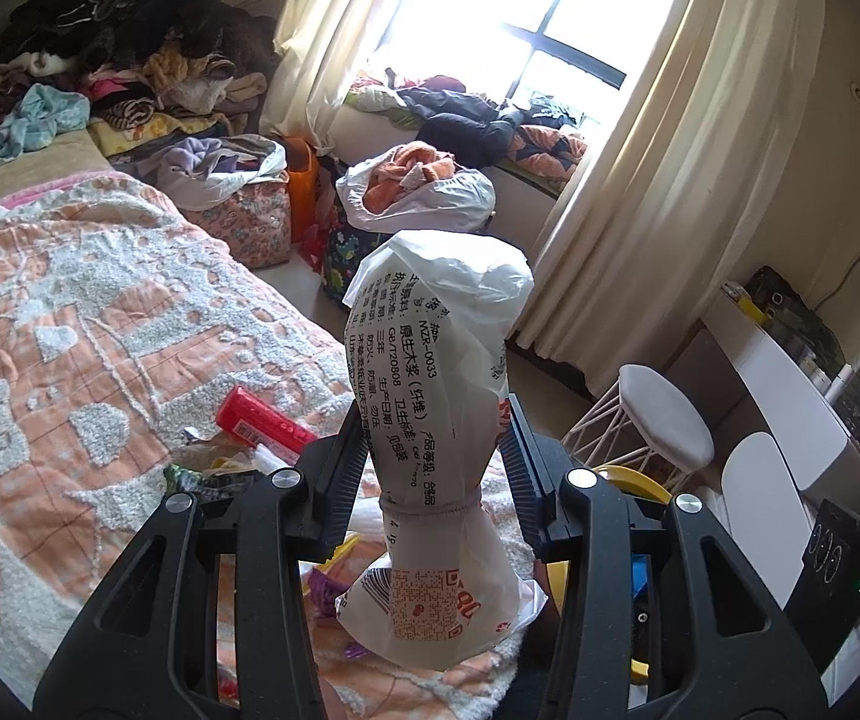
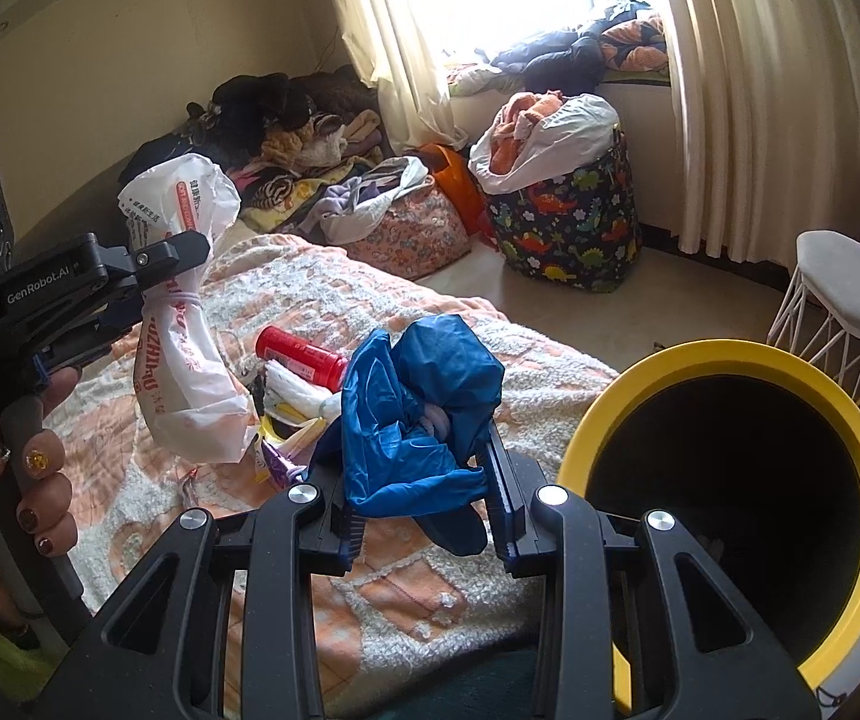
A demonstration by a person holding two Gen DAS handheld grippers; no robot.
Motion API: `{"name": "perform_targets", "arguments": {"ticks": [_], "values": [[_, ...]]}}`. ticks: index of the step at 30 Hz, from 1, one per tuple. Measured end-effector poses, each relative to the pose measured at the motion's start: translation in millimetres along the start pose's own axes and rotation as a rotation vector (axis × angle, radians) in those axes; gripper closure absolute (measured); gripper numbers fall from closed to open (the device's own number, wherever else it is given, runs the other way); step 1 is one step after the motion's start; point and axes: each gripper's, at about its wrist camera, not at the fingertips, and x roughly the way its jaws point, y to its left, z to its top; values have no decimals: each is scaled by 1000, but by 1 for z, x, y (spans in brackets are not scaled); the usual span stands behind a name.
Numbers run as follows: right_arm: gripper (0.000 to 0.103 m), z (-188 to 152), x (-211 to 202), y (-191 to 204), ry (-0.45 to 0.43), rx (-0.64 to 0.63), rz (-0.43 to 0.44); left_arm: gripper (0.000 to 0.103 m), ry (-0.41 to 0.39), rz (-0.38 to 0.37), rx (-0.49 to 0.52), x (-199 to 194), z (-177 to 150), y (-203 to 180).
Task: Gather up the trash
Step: 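Carry the blue bag and white printed bag in both tools over the bin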
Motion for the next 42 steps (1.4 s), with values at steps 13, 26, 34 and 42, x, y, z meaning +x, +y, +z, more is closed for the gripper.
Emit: {"name": "perform_targets", "arguments": {"ticks": [13,26,34,42], "values": [[72,1,-29,-35,-55,73,-46,67,25,-51,62,10,-11,-41],[72,0,-48,-62,-98,136,-82,67,46,-98,122,20,-19,-77],[72,-3,-54,-81,-108,180,-103,67,70,-120,156,26,-28,-94],[72,-4,-58,-105,-124,239,-131,67,101,-145,201,35,-39,-113]]}}
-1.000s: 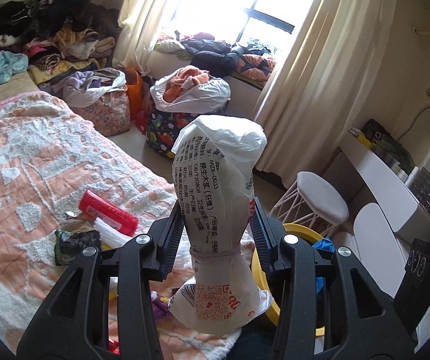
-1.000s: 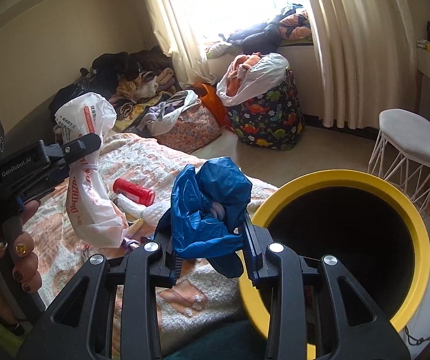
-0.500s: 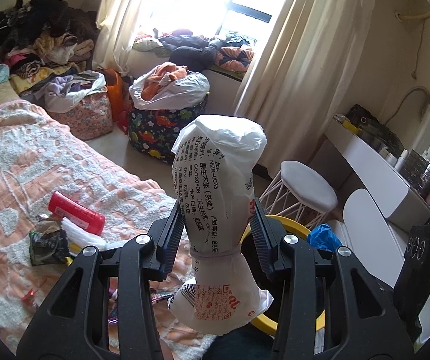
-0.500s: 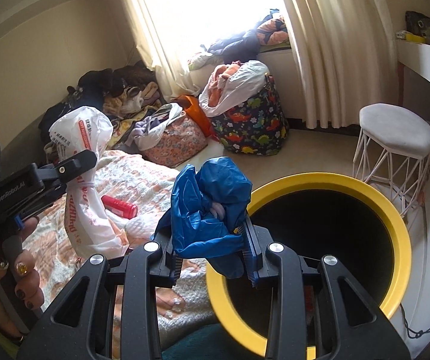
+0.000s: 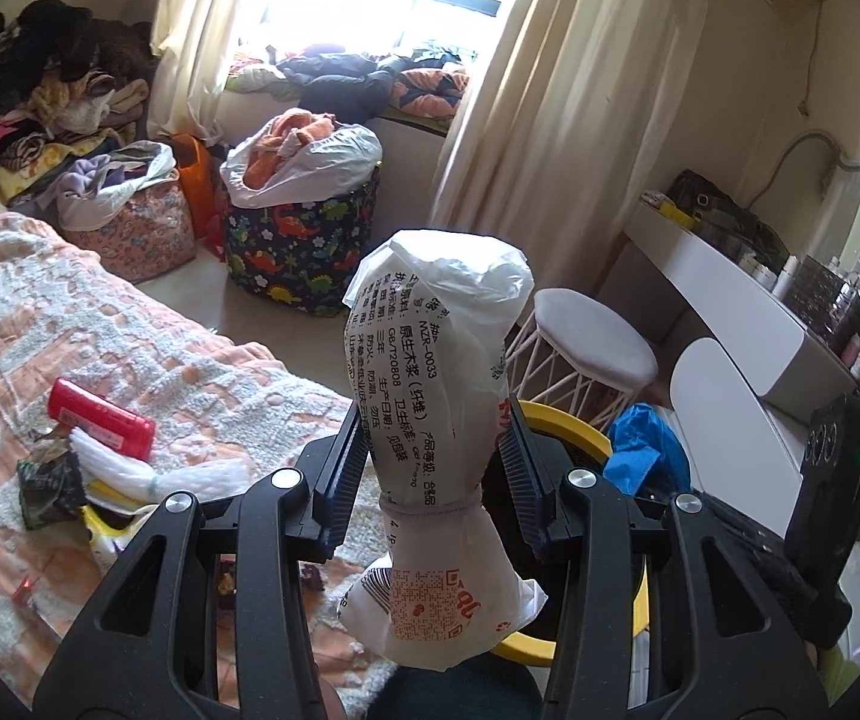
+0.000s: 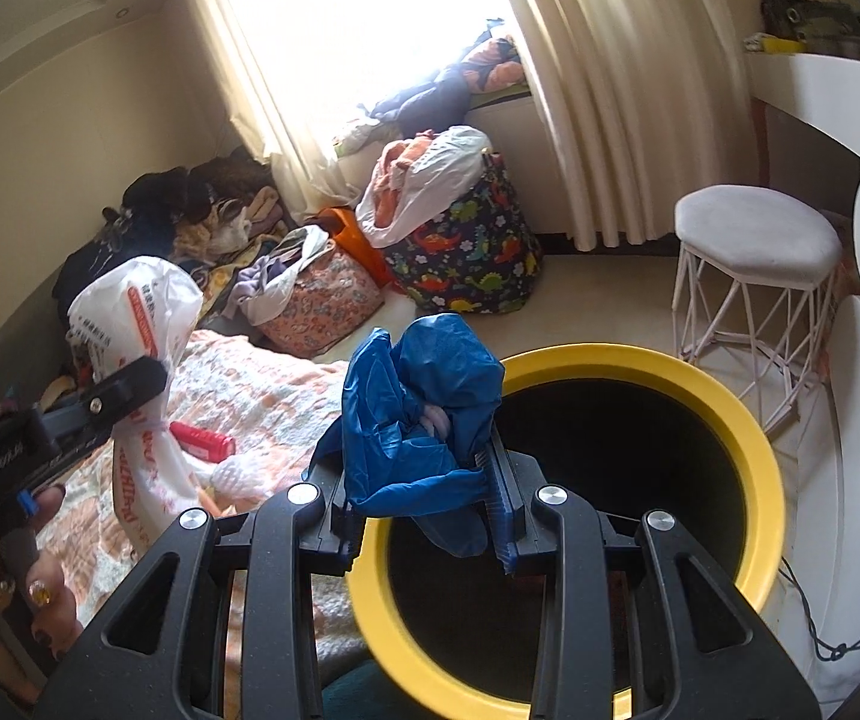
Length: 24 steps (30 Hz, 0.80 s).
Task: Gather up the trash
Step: 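Carry the blue bag and white printed bag in both tools over the bin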
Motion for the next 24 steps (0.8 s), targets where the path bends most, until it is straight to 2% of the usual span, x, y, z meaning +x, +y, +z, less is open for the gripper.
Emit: {"name": "perform_targets", "arguments": {"ticks": [24], "values": [[72,2,2,-67,-4,147,-95,67,100,-86,127,51,-25,-53]]}}
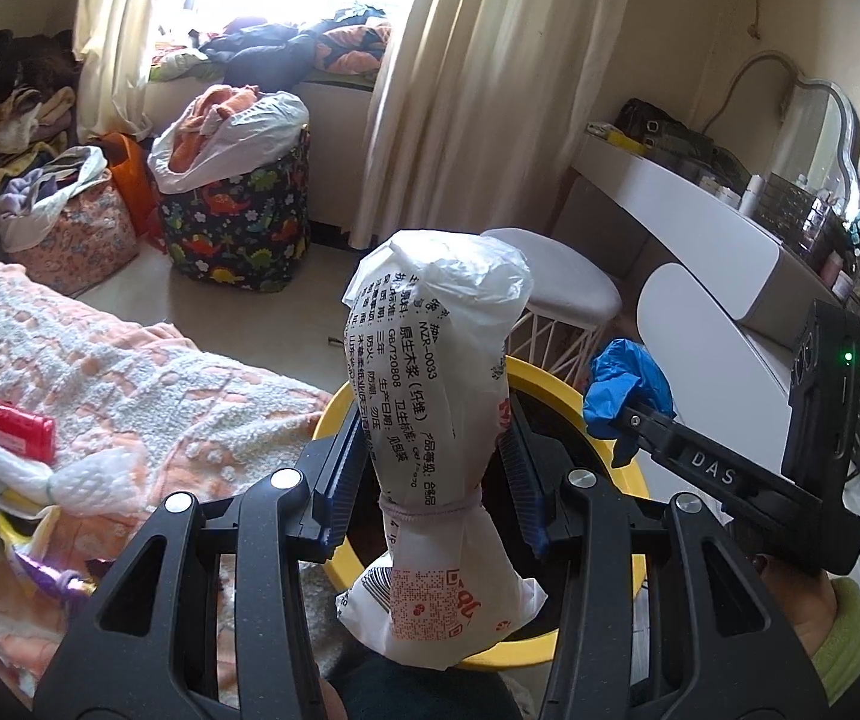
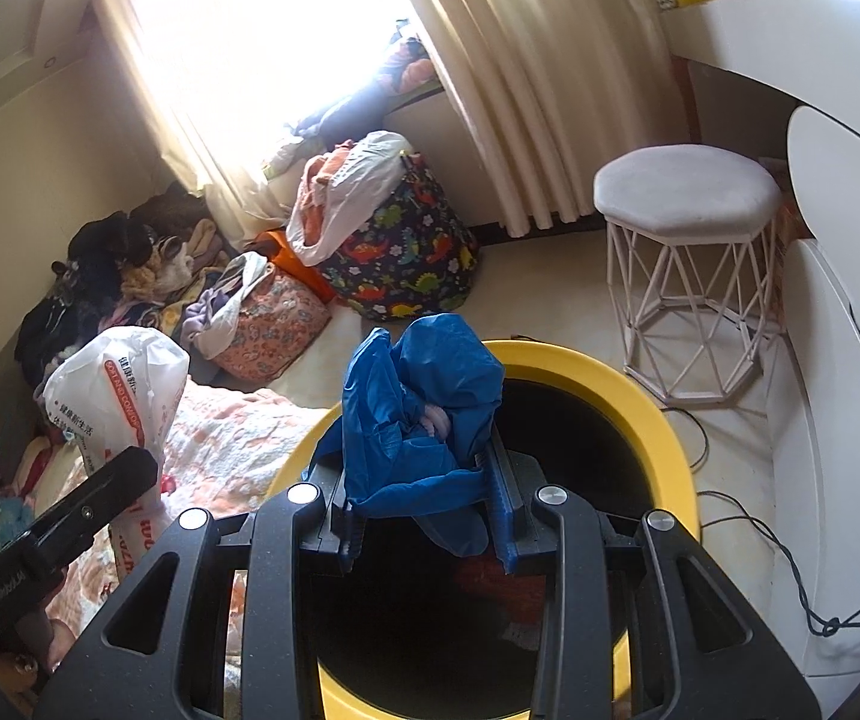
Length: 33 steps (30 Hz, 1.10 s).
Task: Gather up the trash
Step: 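Carry the blue bag and white printed bag in both tools over the bin, then open both tools to drop the blue and white bags into the bin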
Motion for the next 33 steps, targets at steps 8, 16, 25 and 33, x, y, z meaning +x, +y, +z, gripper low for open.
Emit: {"name": "perform_targets", "arguments": {"ticks": [8,16,25,33], "values": [[70,-3,6,-13,12,21,-20,67,30,-17,14,21,-2,-6],[70,-7,12,-17,32,28,-32,67,44,-24,15,37,2,-6],[70,-9,17,-18,42,21,-30,67,50,-19,0,51,4,-3],[44,-10,17,-18,24,15,-61,14,-2,11,-49,39,2,12]]}}
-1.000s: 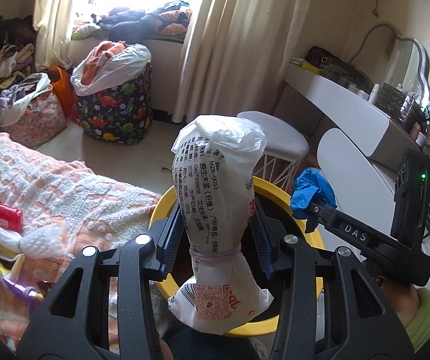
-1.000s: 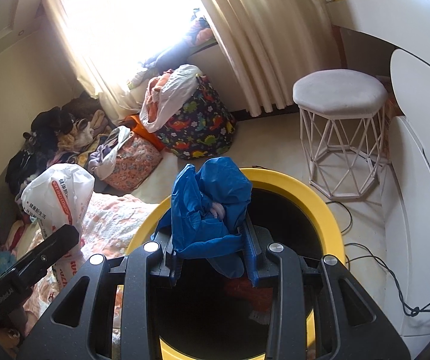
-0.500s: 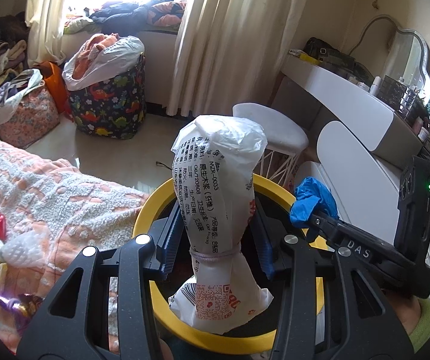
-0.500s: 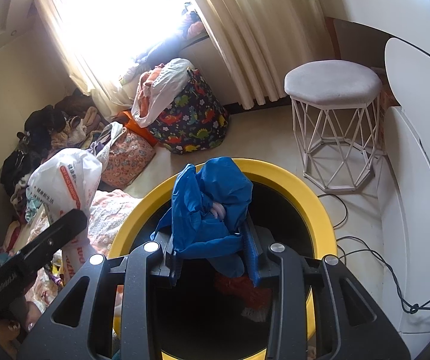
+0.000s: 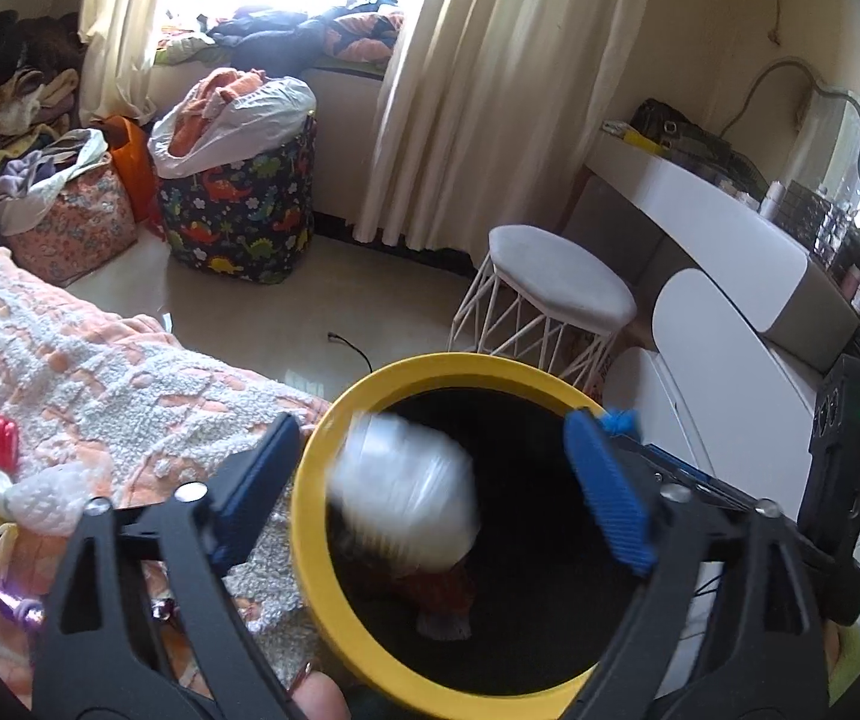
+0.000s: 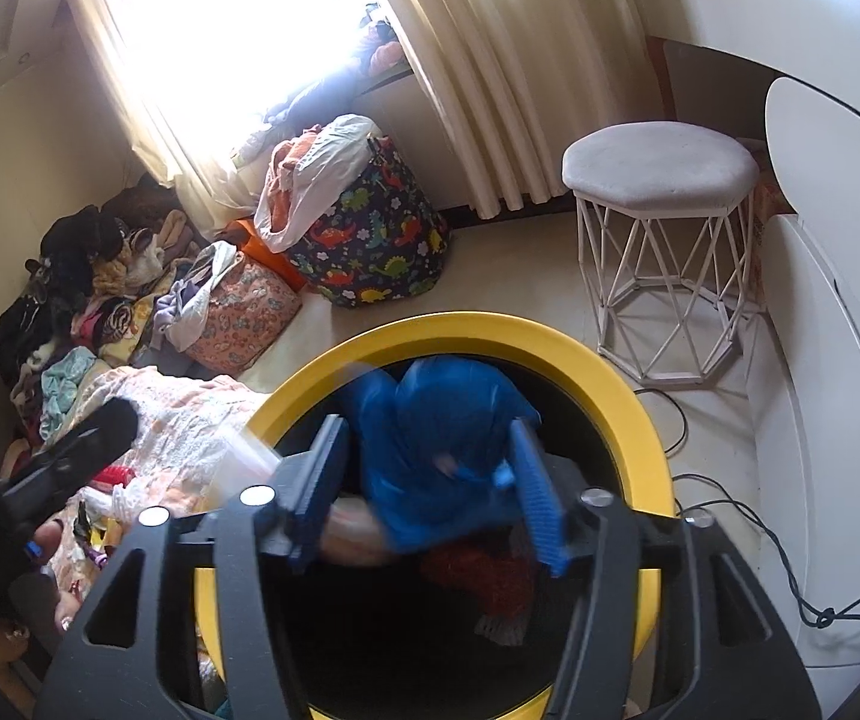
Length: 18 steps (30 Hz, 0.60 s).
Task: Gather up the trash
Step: 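Open both tools to drop the blue and white bags into the bin, then move both open tools back toward the remaining trash on the bed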
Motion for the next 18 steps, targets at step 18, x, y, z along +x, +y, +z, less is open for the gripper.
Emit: {"name": "perform_targets", "arguments": {"ticks": [18], "values": [[26,-3,-17,26,-98,-84,40,11,-59,87,-53,-49,-6,36]]}}
